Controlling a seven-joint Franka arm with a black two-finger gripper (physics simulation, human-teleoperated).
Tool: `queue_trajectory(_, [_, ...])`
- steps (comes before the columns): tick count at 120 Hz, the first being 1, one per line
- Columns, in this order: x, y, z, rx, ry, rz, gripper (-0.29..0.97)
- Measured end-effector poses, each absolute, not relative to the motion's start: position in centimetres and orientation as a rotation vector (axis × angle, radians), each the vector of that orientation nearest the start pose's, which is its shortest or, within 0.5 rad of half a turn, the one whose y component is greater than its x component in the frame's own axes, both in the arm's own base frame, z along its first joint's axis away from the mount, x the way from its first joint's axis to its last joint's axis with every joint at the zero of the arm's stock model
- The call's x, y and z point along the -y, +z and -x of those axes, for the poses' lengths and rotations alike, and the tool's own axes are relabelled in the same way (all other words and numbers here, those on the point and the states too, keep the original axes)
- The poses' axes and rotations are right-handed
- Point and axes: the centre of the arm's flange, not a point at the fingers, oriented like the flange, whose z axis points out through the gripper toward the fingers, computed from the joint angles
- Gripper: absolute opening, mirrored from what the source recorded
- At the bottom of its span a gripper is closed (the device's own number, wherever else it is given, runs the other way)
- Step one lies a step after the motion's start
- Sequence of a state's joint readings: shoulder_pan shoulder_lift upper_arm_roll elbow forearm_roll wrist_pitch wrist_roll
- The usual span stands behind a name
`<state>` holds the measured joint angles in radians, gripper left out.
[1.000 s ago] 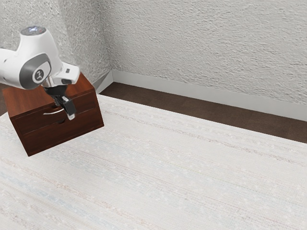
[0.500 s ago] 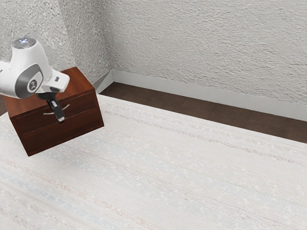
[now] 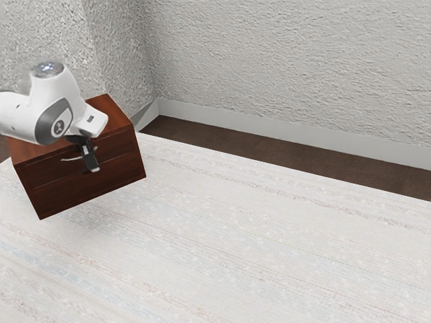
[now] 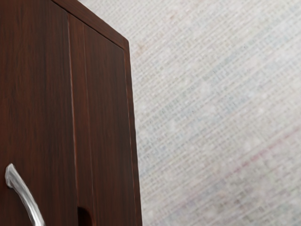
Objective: Pull the drawer handle with one arm to open the drawer
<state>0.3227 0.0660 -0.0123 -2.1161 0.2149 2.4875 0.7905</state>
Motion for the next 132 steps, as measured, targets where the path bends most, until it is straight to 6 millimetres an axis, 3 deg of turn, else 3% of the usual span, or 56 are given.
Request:
queue_trajectory(31, [-19.4, 40.7, -55.2, -0.884, -0.239, 2.701, 0.68])
queue_trajectory(77, [-19.6, 39.7, -55.3, -0.916, -0.221, 2.703, 0.68])
queue_trajectory(132, [-21.3, 38.2, -55.3, -0.903, -0.194, 2.722, 0.67])
